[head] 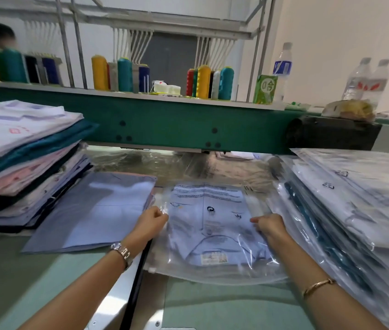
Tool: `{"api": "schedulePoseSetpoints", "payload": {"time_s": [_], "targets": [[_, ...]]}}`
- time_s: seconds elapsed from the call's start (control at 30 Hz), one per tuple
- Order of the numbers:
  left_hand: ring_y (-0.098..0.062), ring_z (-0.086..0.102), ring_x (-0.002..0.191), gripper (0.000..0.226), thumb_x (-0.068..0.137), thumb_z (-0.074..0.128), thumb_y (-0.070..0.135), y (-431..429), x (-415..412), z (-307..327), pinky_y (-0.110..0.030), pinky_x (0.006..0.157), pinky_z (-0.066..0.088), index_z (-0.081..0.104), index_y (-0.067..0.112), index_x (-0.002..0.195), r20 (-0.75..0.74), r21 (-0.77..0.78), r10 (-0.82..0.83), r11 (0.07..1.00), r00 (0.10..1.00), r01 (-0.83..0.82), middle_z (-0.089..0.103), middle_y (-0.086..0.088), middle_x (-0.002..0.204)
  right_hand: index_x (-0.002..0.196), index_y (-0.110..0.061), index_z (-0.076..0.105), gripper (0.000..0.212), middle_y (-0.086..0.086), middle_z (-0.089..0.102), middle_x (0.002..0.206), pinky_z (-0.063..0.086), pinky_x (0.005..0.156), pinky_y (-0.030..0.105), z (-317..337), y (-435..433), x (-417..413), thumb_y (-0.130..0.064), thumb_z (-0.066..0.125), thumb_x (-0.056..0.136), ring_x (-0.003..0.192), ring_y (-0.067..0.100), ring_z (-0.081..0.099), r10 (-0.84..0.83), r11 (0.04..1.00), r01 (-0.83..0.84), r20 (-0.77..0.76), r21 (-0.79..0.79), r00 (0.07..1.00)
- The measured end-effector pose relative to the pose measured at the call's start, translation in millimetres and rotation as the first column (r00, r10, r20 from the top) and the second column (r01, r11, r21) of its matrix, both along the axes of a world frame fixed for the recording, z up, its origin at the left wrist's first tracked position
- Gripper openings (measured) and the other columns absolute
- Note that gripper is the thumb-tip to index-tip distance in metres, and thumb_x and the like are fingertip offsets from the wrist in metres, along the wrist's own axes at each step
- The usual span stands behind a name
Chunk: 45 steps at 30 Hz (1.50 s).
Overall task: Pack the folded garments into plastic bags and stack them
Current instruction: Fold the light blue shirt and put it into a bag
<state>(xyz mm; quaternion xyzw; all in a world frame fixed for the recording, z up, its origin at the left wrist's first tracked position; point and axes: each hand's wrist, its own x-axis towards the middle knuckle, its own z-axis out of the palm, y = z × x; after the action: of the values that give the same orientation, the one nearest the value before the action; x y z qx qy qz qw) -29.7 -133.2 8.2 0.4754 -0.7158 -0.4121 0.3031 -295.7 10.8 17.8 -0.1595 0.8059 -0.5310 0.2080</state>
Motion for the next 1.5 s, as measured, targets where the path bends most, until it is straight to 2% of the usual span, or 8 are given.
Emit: {"api": "schedulePoseSetpoints", "payload": {"time_s": [0.13,0.37,0.53,0.63,0.93,1.1,1.27,1.5], "targets": [[-0.014,0.031,0.058,0.041,0.092,0.039,-0.007,10,-17,22,-0.025,0.056,0.030,0.033,0.016,0.058,-0.322,0.118,-0.021,0.991,0.947,0.062,0.032,-0.003,0.059,0.114,-0.003,0.066,0.027,0.012,0.063,0.093,0.041,0.062,0.028,14,-5,10,-0.005,0.058,0.088,0.065,0.020,0.052,-0.067,0.996,0.061,-0.088,-0.066,0.994],[-0.003,0.029,0.041,0.041,0.093,0.043,-0.004,14,-15,68,-0.013,0.035,0.022,0.036,0.013,0.057,-0.304,-0.039,-0.001,0.999,0.953,-0.012,0.033,0.006,0.045,0.113,-0.018,0.072,0.043,0.004,0.066,0.124,0.051,0.084,0.031,60,-9,27,0.002,0.045,0.087,0.100,0.024,0.062,-0.070,0.995,0.038,-0.356,-0.097,0.932],[-0.017,0.039,0.069,0.036,0.101,0.044,0.005,16,0,105,-0.011,0.057,0.033,0.042,0.016,0.066,-0.318,-0.124,-0.011,0.992,0.948,-0.030,0.040,-0.003,0.070,0.108,-0.015,0.075,0.043,0.005,0.069,0.118,0.050,0.095,0.031,108,-10,37,0.002,0.045,0.082,0.111,0.025,0.062,-0.046,0.984,-0.038,-0.452,-0.174,0.891],[-0.025,0.046,0.095,0.021,0.103,0.043,0.014,27,6,127,-0.036,0.088,0.045,0.049,0.010,0.084,-0.387,-0.134,-0.069,0.991,0.919,0.018,0.051,-0.017,0.095,0.107,-0.016,0.075,0.042,0.003,0.069,0.118,0.047,0.092,0.024,138,-4,39,0.001,0.045,0.082,0.113,0.023,0.061,-0.061,0.974,-0.058,-0.500,-0.220,0.864],[-0.011,0.038,0.065,0.025,0.099,0.050,0.009,95,-43,201,-0.019,0.054,0.038,0.042,0.014,0.076,-0.669,-0.266,-0.234,0.962,0.705,0.068,0.042,-0.002,0.076,0.105,-0.013,0.075,0.032,0.007,0.071,0.112,0.046,0.098,0.026,239,60,-15,-0.005,0.049,0.087,0.109,0.021,0.062,-0.198,0.920,-0.075,-0.621,-0.385,0.758],[-0.024,0.041,0.082,0.019,0.099,0.050,0.009,142,-105,224,-0.031,0.074,0.043,0.043,0.014,0.082,-0.747,-0.275,-0.356,0.934,0.561,0.227,0.046,-0.012,0.088,0.107,-0.011,0.074,0.040,0.008,0.069,0.117,0.046,0.102,0.032,279,123,-68,0.000,0.044,0.083,0.113,0.021,0.060,-0.275,0.913,-0.019,-0.651,-0.407,0.708],[-0.005,0.040,0.061,0.023,0.095,0.049,0.003,186,-167,227,-0.006,0.052,0.041,0.040,0.016,0.078,-0.686,-0.347,-0.457,0.889,0.565,0.298,0.042,0.001,0.077,0.108,-0.010,0.073,0.043,0.008,0.069,0.115,0.046,0.098,0.025,289,192,-124,0.005,0.045,0.080,0.104,0.015,0.059,-0.328,0.911,0.055,-0.637,-0.408,0.698],[-0.002,0.036,0.054,0.017,0.098,0.047,0.015,221,-227,199,-0.017,0.054,0.039,0.038,0.016,0.083,-0.601,-0.342,-0.560,0.825,0.570,0.451,0.040,0.002,0.075,0.108,-0.011,0.073,0.043,0.010,0.068,0.118,0.044,0.097,0.023,266,253,-173,0.007,0.047,0.079,0.108,0.018,0.058,-0.382,0.917,0.187,-0.638,-0.354,0.669]]}}
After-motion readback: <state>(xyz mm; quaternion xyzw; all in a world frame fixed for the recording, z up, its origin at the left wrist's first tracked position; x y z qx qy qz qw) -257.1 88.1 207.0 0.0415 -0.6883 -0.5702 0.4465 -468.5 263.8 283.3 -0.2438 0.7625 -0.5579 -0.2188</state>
